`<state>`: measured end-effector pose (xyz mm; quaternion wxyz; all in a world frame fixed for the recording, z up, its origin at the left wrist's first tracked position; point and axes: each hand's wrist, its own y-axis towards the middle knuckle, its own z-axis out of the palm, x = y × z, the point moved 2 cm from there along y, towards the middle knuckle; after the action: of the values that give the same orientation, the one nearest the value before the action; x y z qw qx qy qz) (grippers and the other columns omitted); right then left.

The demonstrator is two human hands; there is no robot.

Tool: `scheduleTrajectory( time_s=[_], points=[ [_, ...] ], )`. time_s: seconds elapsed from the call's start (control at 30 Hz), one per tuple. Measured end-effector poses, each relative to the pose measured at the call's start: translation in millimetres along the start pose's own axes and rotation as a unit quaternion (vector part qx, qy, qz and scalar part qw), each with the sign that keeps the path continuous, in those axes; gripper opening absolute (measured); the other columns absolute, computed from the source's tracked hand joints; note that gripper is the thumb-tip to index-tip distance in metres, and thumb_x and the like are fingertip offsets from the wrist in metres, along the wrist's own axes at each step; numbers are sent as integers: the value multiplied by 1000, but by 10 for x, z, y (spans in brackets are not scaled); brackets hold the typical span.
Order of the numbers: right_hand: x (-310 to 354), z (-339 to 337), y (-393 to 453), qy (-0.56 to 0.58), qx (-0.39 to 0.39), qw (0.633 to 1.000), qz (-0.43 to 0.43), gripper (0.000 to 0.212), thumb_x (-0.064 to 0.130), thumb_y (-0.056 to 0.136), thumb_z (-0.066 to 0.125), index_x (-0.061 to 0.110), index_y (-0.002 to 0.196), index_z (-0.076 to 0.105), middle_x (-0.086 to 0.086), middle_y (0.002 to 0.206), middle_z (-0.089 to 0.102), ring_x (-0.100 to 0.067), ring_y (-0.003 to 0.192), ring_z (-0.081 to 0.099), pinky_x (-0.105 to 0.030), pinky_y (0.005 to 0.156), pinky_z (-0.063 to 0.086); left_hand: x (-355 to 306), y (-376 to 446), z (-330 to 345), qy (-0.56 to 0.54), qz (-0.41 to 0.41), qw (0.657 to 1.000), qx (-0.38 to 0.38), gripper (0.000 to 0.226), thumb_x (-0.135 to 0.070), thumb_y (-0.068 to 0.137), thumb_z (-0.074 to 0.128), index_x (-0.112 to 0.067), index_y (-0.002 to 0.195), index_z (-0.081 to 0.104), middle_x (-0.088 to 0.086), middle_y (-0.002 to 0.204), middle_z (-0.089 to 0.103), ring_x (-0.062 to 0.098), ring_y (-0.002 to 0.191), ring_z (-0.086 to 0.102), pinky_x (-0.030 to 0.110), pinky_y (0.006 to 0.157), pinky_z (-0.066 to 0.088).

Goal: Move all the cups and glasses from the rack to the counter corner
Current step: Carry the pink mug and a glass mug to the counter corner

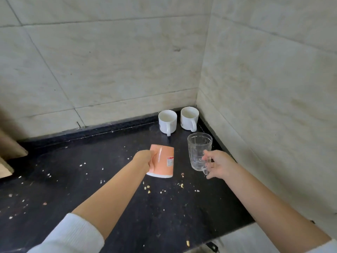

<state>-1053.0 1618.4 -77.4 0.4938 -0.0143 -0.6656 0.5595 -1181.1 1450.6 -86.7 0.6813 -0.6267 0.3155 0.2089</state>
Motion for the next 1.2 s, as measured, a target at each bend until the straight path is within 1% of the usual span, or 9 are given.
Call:
scheduleTrajectory(
  time_s=[0.1,0.13,0.17,0.2,0.37,0.53,0.73,0.87,1.2],
  points=[
    [84,89,343,61,-8,998,2,27,18,93,49,2,71,51,-23,140,40,-36,129,38,-56,113,20,-102,325,111,12,-58,998,1,30,-6,94,48,-6,64,45,1,56,45,9,41,38,17,41,14],
    [119,105,455,84,-17,996,9,27,17,93,48,1,71,50,-23,137,44,-35,125,42,-54,113,22,-127,398,162,5,-81,997,7,29,-5,94,46,-5,65,46,2,53,49,9,34,42,9,47,43],
    [165,121,569,102,-26,994,15,26,16,94,47,1,72,50,-23,132,47,-34,123,44,-52,113,23,-171,450,230,-4,-101,995,22,28,-5,94,46,-4,66,47,3,56,51,10,35,46,15,83,47],
    [213,136,674,111,-33,993,18,25,15,94,46,2,73,49,-22,123,51,-34,119,48,-50,113,24,-215,495,288,-6,-110,993,30,27,-6,95,46,-3,67,47,5,62,51,12,43,48,16,51,50],
    [314,94,1007,163,-48,985,-4,27,15,94,45,5,70,46,-7,73,44,-18,66,42,-38,100,31,-305,698,508,-18,-133,988,80,9,-7,91,53,-1,85,52,8,75,47,14,60,42,22,53,34],
    [378,19,1162,159,-47,986,-27,26,13,94,45,5,70,49,-7,74,47,-16,70,46,-41,110,27,-357,913,610,-8,-62,993,101,17,-11,87,60,0,100,57,10,93,57,22,89,54,29,80,51],
    [331,-80,1363,132,-61,988,-43,26,13,94,45,6,70,50,-7,70,45,-18,70,49,-45,110,30,-192,1148,587,46,9,989,141,32,-23,85,64,9,90,62,16,109,65,28,114,57,42,107,41],
    [273,-119,1465,135,-84,986,-50,19,11,94,45,6,77,52,-10,84,52,-20,85,53,-45,111,29,-78,1220,632,67,40,986,147,39,-23,83,66,-9,50,51,16,88,59,27,104,59,39,103,44],
    [280,-196,1538,43,-109,989,-85,26,10,95,42,9,69,49,-8,93,51,-19,95,50,-47,107,33,199,1459,663,86,78,982,148,37,-23,87,61,-12,54,48,-3,82,61,17,93,56,31,90,43]
  ],
)
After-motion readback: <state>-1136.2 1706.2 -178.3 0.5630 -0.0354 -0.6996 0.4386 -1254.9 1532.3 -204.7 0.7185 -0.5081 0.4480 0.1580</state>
